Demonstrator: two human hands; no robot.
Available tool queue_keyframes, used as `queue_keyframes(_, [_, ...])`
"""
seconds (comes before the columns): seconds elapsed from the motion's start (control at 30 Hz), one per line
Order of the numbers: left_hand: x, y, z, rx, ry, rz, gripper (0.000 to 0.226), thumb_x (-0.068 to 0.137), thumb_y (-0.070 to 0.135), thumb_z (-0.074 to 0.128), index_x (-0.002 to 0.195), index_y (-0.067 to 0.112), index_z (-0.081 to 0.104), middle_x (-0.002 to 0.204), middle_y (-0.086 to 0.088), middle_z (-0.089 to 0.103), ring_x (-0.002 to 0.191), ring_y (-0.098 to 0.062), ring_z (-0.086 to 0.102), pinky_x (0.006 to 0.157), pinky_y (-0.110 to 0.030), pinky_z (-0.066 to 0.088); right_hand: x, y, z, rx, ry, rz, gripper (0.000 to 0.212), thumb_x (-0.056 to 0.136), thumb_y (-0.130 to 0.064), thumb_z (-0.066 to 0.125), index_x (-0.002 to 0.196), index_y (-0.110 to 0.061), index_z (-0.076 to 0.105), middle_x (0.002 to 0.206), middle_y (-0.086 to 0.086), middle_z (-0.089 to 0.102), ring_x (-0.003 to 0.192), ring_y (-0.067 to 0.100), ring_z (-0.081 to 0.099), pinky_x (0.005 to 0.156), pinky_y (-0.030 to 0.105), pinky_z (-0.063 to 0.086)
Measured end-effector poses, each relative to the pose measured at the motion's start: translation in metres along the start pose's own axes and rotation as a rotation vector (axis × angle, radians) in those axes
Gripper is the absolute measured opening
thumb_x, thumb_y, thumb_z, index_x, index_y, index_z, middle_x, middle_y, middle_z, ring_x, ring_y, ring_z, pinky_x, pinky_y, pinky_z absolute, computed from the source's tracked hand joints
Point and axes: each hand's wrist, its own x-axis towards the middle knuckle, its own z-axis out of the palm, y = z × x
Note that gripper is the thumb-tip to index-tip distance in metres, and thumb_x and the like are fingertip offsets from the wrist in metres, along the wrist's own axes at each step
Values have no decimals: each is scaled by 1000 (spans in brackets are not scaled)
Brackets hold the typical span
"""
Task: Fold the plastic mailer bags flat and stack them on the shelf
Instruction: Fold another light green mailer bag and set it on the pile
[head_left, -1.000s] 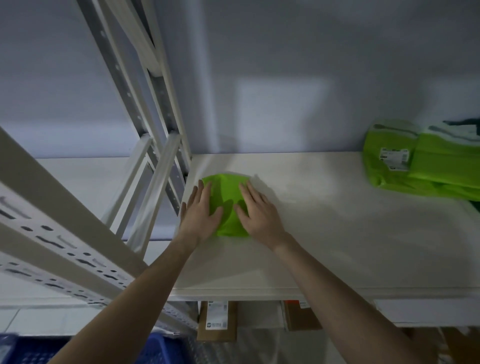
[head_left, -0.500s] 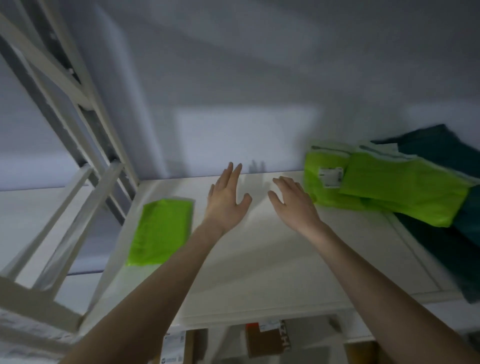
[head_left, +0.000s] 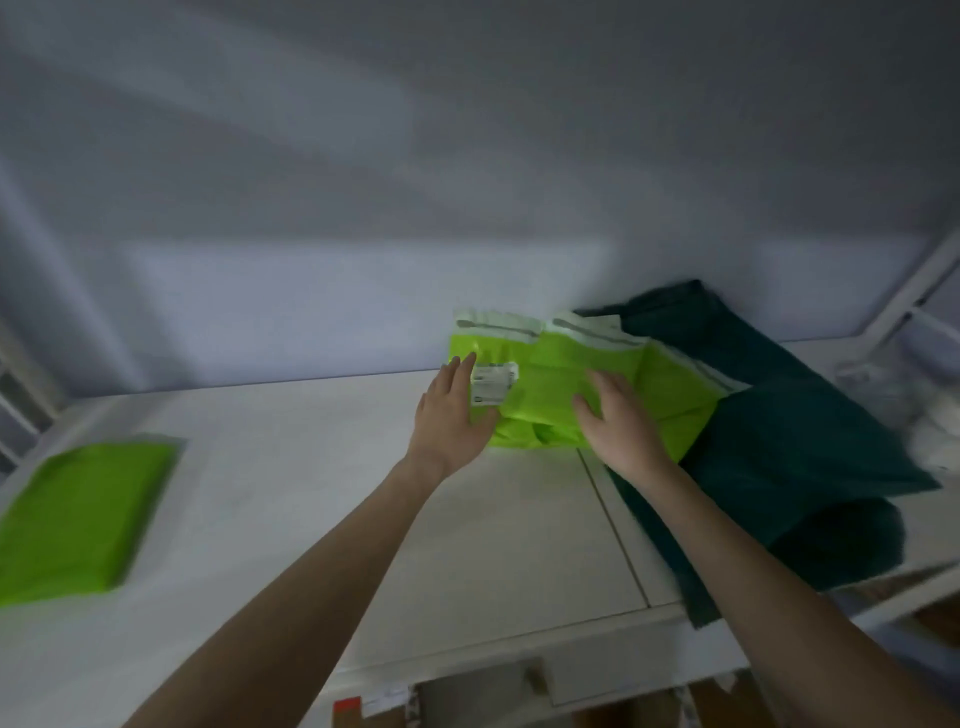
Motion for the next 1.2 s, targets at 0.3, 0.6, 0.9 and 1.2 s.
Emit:
queue_keyframes(0.3, [20, 21, 59, 7, -54, -14, 59, 95, 29, 49, 146, 9, 26, 149, -13, 32, 139, -28, 27, 112, -41, 25, 8, 51, -7, 277, -7, 190, 49, 95, -19, 50, 140, -6, 36, 137, 11, 47, 126, 25, 44, 99, 26, 33])
queue_keyframes(0.6, [42, 17, 84, 49, -216, -182, 63, 96, 40, 43, 147, 10, 20, 144, -19, 37, 133, -33, 34, 110, -42, 28, 27, 56, 3, 614, 0, 373, 42, 92, -13, 54, 132, -11, 40, 114, 5, 52, 98, 18, 49, 81, 28, 39])
queue_keyframes(0.9, [47, 25, 79, -40, -111, -137, 66, 88, 38, 60, 140, 11, 31, 136, -12, 40, 124, -29, 43, 102, -43, 39, 36, 53, 0, 678, 21, 343, 45, 89, -12, 61, 127, -9, 36, 106, -2, 43, 92, 13, 46, 72, 23, 37])
queue_keyframes(1.2, [39, 39, 61, -351, 69, -151, 71, 82, 36, 70, 137, 15, 31, 132, -7, 42, 119, -18, 47, 93, -34, 46, 33, 51, -16, 810, 58, 283, 68, 81, 11, 58, 135, -17, 27, 91, -6, 47, 79, 2, 49, 60, 14, 39])
